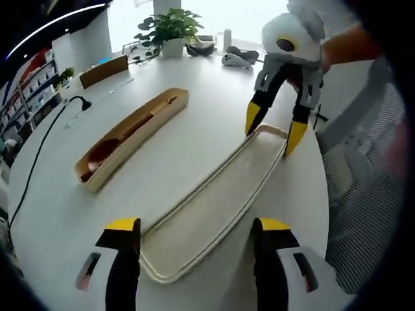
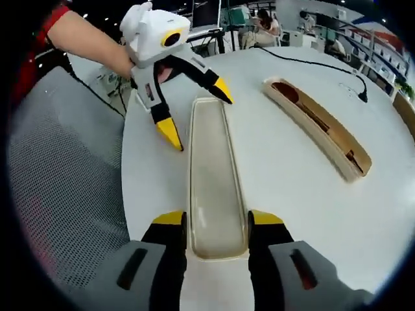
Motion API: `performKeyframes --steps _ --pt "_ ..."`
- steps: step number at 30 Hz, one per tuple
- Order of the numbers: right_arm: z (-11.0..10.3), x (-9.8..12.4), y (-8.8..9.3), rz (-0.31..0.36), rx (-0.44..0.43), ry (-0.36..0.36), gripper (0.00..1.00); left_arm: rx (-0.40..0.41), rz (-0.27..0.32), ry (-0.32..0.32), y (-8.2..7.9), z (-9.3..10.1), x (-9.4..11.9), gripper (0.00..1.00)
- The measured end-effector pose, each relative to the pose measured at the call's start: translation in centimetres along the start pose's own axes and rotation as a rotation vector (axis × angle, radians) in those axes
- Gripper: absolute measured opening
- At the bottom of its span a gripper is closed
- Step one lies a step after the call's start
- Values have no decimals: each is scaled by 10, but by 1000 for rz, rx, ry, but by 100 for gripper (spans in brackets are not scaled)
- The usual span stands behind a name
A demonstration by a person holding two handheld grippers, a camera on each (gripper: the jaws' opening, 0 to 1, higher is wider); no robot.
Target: Arrange the utensils inside the cutlery case until each visible utensil rests in its matching compartment.
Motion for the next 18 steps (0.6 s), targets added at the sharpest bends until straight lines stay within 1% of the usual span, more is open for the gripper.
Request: performKeyframes --steps 2,4,5,6,7,8,9,10,11,12,13,14,15,16,17,18 --pt "0 1 -1 -1 -28 -42 35 -4 5 11 -2 2 -1 67" --pt "0 3 -2 11 -84 -92 35 0 8 9 -5 2 -3 63" --pt "2 4 -2 13 -89 -103 35 8 4 10 -5 2 -3 60" --pt "2 4 -2 17 -107 -120 35 32 -2 10 -5 1 -4 55" --pt "-3 5 2 -10 -137 -152 35 35 -22 42 -3 5 -6 55" --pt "2 3 -2 6 -103 -126 35 33 -12 20 -5 2 -7 55" --pt "-1 2 0 -14 -85 -121 35 34 -17 22 -5 2 -7 55" --pt "-3 1 -1 -34 -18 -99 37 35 -21 23 -5 2 -8 55" --pt "-10 0 -2 -37 7 -116 42 38 -23 24 -5 1 -8 55" --pt "-17 -1 -3 -40 31 -129 49 40 -25 23 -4 -1 -8 55" --pt "-25 -3 -4 -36 82 -125 59 50 -23 21 -4 -1 -8 55" --pt "-25 -5 -3 -53 124 -106 63 81 -14 27 -4 -3 -8 55" --pt "-22 -6 2 -96 194 -46 61 97 -8 34 -5 -4 -8 55" --pt "-19 -7 2 -101 212 -8 57 135 1 36 -7 -6 -8 54" --pt "-16 -8 4 -119 224 38 51 178 4 31 -7 -8 -7 51" --pt "-10 -8 2 -117 232 95 43 162 -13 31 -6 -10 -7 53"
Point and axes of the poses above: the point that each gripper's makers call its tool centre point, and the gripper's own axes: x roughly backward along the fingers, z roughly to its right, y roughly out of its underside, the point moved 2 cm from there along x, roughly backward along the fingers, and after that the axes turned 6 degrees about -z, right-handed, at the moved point
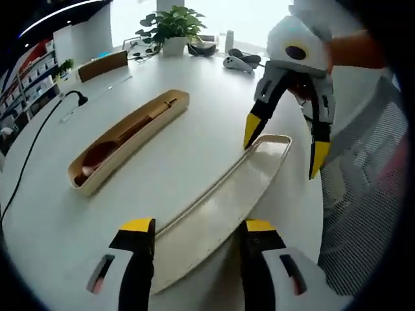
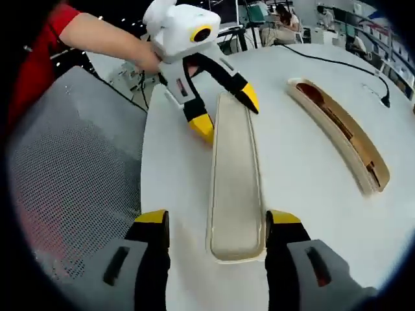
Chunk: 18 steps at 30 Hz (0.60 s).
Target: Arrange the utensils inside the cutlery case until each visible utensil rests in its matching compartment.
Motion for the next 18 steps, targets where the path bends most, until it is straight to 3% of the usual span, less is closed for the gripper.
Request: performKeyframes --steps 3,7,11,12,13,14,15,16,18 --pt "6 -2 0 6 49 87 31 -25 -5 -3 1 2 -1 52" --pt "4 0 -1 -9 2 40 27 -7 -14 -27 2 -3 2 46" --pt "12 2 4 -45 91 67 22 -23 -30 -33 6 -5 4 43" --pt "10 2 4 -37 79 56 18 -35 -30 -42 6 -7 4 45" --pt "9 3 7 -49 57 36 3 -47 -20 -41 5 -6 4 46" --pt "2 4 14 -90 38 -10 3 -80 -46 3 9 -1 5 51" --pt "4 3 12 -61 129 -28 2 -51 -20 -36 6 -2 5 53" --pt "3 3 15 -59 47 -3 2 -51 -36 -51 7 -3 4 54" --pt "-10 1 14 -42 -40 -113 2 -77 -26 -54 7 -1 2 59"
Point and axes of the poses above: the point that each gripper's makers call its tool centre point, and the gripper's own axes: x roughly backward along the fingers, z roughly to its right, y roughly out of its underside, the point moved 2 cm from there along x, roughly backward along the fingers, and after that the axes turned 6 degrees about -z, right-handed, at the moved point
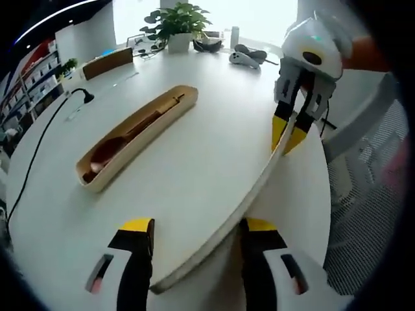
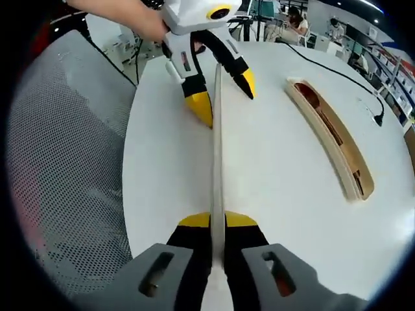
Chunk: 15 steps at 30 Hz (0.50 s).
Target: Arrange the utensils inside the cutlery case until each visible utensil rests in its matching compartment.
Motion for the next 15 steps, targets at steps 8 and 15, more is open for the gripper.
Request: performKeyframes --steps 8,15 --pt "-12 -6 0 80 -339 -304 1 -187 6 12 -2 2 6 73" --pt "-5 9 -18 193 -443 -356 1 -256 22 -33 -9 -16 17 77"
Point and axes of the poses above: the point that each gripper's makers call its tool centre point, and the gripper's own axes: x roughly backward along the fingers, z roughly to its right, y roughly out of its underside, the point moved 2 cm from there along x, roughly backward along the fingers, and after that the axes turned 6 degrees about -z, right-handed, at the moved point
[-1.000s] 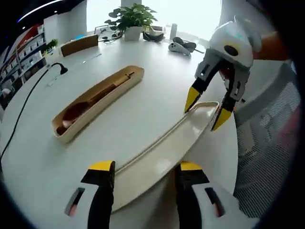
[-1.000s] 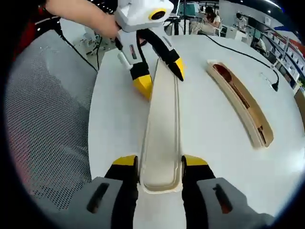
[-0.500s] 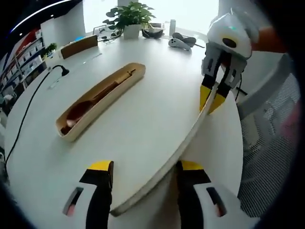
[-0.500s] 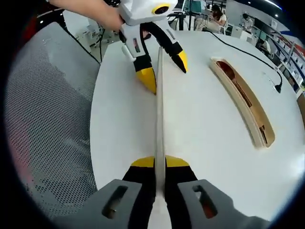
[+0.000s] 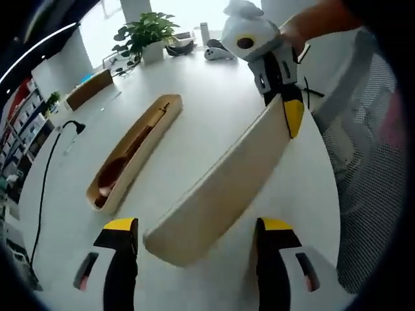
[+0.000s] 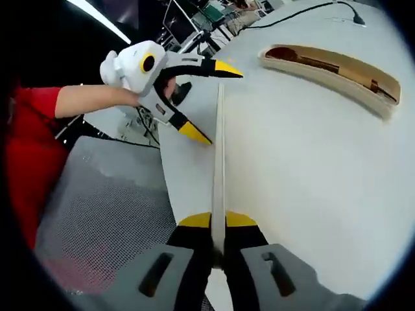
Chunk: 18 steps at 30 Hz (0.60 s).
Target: Arrange the utensils inside the cutlery case until each visible utensil rests in its matching compartment.
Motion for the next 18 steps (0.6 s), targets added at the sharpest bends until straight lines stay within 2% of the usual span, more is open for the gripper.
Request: performKeyframes --steps 1,2,3,5,6,7,8,9,10,12,14,16,18 --pt "-2 2 -2 10 3 10 1 -34 -4 -11 -2 -4 1 77" --pt "-6 -1 -5 4 -4 -24 1 -120 -28 -16 -3 -8 4 78" --pt "-20 -1 -3 -17 -32 -73 1 -180 -42 -3 -5 -8 4 79" --pt "-16 -1 -12 19 -13 -75 1 -260 -38 23 -12 -8 6 83" --pt "-23 -1 -18 39 -82 -127 1 -294 -35 38 -15 -7 8 83" --pt "-24 2 -21 49 -90 -145 1 -303 -31 52 -19 -7 9 83" --pt "-21 5 -29 103 -115 -144 1 -322 -23 70 -20 -5 10 82" --pt "-21 7 -33 120 -145 -161 1 -330 -21 83 -22 -5 11 81" --pt "-23 10 -38 146 -213 -187 1 -328 -22 78 -22 -7 13 80" --pt "-25 13 -40 154 -248 -218 1 -344 -22 81 -23 -8 13 79" --pt "-28 19 -45 185 -311 -272 1 -370 -27 71 -23 -10 14 73" --pt "-23 25 -52 244 -362 -263 1 -366 -27 90 -23 -7 13 71" --pt "-25 30 -55 267 -377 -296 1 -395 -37 90 -21 -5 12 71"
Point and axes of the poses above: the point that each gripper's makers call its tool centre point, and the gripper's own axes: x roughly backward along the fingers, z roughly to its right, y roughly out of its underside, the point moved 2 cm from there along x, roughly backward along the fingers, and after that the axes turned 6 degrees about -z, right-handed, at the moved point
